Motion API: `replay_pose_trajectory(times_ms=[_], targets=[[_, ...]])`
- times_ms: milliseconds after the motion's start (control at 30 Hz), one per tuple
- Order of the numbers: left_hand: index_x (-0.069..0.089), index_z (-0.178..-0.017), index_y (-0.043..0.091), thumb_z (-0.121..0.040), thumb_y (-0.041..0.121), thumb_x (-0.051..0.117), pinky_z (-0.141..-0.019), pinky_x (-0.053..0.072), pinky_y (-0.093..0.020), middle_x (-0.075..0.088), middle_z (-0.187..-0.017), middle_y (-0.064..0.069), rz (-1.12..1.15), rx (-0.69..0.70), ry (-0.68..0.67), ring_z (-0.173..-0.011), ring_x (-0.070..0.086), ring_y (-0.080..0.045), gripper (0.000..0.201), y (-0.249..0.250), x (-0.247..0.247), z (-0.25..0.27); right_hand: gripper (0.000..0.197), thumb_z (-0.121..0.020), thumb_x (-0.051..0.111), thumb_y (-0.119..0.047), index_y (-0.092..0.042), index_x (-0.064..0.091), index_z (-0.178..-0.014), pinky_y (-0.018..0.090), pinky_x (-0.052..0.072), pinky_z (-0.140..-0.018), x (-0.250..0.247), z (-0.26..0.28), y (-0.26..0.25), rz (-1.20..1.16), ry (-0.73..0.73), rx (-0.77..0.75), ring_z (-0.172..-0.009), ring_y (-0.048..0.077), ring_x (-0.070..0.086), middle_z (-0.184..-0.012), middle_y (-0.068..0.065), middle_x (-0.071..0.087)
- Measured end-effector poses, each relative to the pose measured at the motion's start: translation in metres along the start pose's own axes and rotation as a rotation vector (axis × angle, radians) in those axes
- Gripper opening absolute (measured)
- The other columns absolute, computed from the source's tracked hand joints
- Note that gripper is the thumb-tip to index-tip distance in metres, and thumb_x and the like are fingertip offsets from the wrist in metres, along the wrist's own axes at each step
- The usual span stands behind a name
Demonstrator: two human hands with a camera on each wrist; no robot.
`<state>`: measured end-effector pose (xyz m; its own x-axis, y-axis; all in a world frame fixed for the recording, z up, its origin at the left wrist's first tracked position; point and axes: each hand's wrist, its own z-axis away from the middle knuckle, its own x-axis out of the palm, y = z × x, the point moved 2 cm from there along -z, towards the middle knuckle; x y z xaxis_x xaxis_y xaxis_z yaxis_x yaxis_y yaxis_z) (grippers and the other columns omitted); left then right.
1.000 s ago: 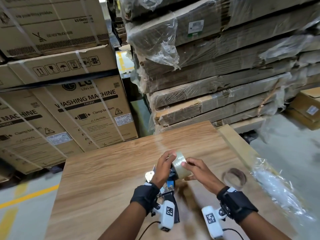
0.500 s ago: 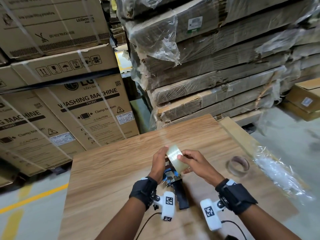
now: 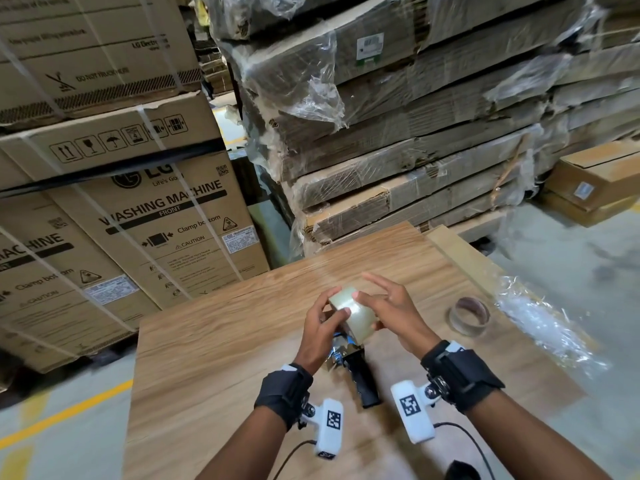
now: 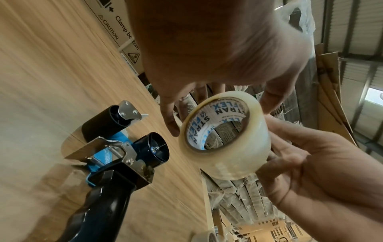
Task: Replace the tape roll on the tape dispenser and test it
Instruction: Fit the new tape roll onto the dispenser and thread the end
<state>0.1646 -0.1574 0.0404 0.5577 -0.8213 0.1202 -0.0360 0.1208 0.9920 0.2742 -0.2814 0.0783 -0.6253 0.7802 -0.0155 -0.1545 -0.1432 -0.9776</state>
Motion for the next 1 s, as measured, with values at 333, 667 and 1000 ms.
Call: replay_pose_trajectory(times_ms=[333,667,1000], targets=[[0.070,-0.119,0.013,-0.085,0.037,0.063,-0.077,0.047,-0.040,0.071,-0.103,-0.010,-0.004,0.057,-0.079,-0.090,0.062,-0.024,0.042,0.008,0.008,0.003,0.023,-0.094,0.062,-0.003,-0.003,0.073,-0.114,0.020,0.038,-0.044,-0.006,0.003,-0.018,-0.064,-0.213,0.123,-0.049,0.007,0.054,-0.061,-0.001,0.065],[0.059,-0.129,0.014,-0.077,0.032,0.073,-0.078,0.053,-0.041,0.068,-0.115,-0.009,0.082,-0.047,-0.115,-0.103,0.065,-0.024,0.058,0.006,0.017,0.012,0.013,-0.094,0.066,-0.008,0.002,0.073,-0.094,0.018,0.035,-0.041,-0.005,0.005,-0.018,-0.152,-0.075,0.081,-0.046,0.010,0.042,-0.059,-0.002,0.065],[0.057,-0.093,0.008,-0.080,0.056,0.066,-0.061,0.057,-0.038,0.060,-0.094,-0.008,0.087,-0.169,0.026,-0.083,0.063,-0.022,0.050,0.000,0.023,0.014,0.027,-0.089,0.069,-0.007,-0.013,0.075,-0.114,0.023,0.047,-0.052,-0.009,0.010,-0.019,0.018,-0.154,0.056,-0.049,0.007,0.046,-0.053,-0.006,0.050]])
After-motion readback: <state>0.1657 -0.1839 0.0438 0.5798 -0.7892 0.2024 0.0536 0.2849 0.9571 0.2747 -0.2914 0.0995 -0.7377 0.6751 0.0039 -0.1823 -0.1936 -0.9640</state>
